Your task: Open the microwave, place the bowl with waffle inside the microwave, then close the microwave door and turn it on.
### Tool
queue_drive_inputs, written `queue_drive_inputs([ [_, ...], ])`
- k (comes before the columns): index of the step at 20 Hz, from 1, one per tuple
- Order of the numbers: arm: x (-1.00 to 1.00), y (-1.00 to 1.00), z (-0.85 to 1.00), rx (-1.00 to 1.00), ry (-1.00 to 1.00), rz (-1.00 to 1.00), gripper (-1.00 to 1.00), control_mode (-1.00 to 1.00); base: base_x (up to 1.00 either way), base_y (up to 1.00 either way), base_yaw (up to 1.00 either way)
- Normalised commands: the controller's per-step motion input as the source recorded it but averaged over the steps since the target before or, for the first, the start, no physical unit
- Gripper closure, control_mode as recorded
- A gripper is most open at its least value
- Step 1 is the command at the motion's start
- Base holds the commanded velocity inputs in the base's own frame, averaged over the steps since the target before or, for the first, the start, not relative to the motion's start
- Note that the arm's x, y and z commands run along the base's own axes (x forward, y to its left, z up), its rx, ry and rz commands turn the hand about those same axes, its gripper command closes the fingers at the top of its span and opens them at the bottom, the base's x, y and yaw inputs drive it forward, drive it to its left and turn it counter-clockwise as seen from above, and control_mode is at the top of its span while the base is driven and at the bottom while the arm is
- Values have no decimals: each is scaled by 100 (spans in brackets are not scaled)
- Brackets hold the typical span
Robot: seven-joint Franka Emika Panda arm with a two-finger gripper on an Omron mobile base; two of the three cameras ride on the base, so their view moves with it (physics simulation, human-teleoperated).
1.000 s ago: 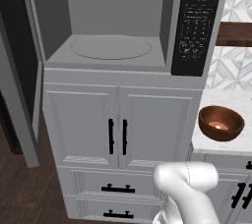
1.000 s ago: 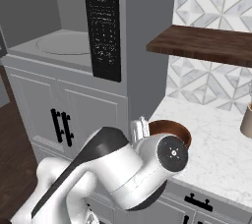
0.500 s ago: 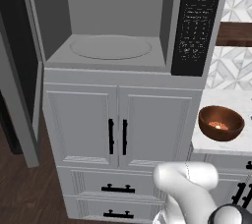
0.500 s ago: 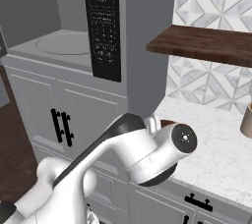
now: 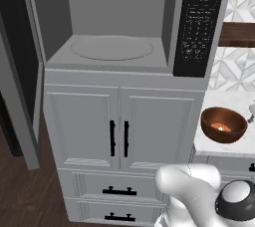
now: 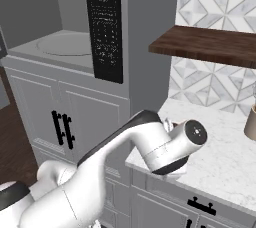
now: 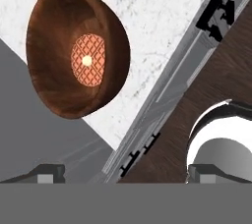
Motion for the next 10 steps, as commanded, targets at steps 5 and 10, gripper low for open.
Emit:
queue_drive_inputs([
  [5,17,-45,-30,1,4,0,-100,-100,0,0,0],
  [10,39,-24,-27,0,6,0,-100,-100,0,0,0],
])
